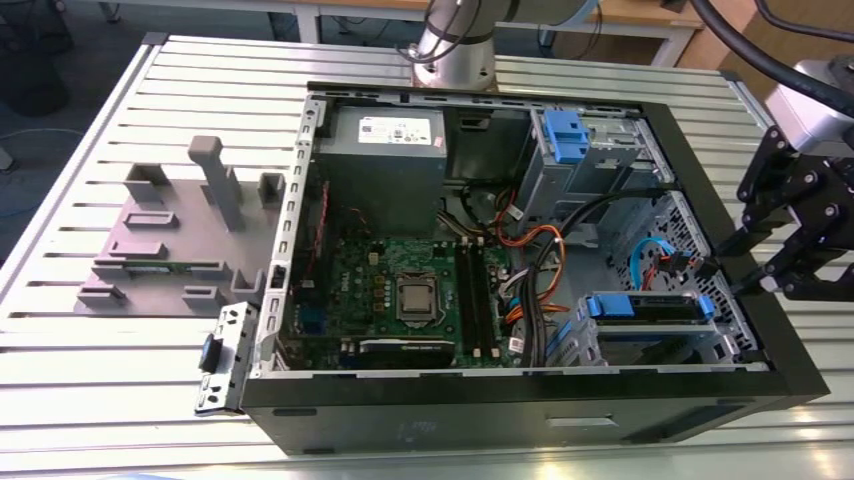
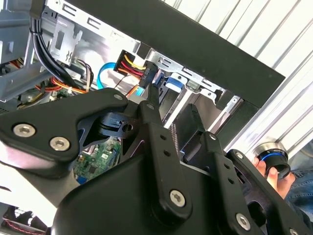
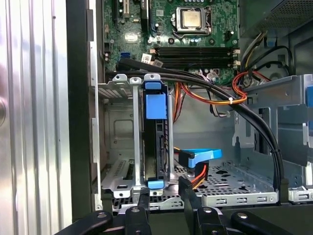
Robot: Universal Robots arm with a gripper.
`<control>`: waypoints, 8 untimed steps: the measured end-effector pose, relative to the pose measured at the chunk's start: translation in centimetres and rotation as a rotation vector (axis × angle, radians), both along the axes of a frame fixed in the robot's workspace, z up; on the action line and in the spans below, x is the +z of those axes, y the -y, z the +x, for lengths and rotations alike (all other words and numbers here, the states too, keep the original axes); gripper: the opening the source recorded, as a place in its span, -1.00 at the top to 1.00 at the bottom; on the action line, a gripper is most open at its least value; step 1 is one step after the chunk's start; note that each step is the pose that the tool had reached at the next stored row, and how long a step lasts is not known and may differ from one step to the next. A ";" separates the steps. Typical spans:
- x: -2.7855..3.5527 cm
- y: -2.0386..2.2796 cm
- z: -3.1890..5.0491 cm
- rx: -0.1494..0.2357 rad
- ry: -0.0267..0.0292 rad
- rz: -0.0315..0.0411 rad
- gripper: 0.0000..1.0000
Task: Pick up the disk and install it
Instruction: 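Insert the first disk wire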
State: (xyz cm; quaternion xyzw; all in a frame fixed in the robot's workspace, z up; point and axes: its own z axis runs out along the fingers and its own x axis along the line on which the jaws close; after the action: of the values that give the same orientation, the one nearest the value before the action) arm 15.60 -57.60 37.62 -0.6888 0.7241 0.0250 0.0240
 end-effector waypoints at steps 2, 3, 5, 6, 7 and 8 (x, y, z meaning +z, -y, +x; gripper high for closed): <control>-0.03 -0.01 0.06 0.000 0.0000 0.0001 0.17; -0.03 -0.02 0.09 0.000 0.0000 0.0001 0.17; -0.05 -0.03 0.15 0.000 0.0000 0.0001 0.17; -0.06 -0.04 0.18 0.000 0.0000 0.0002 0.17; -0.07 -0.04 0.21 0.000 0.0000 0.0002 0.17; -0.08 -0.05 0.24 0.000 0.0000 0.0001 0.17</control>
State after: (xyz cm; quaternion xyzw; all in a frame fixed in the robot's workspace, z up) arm 15.84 -57.55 37.54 -0.6888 0.7241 0.0251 0.0241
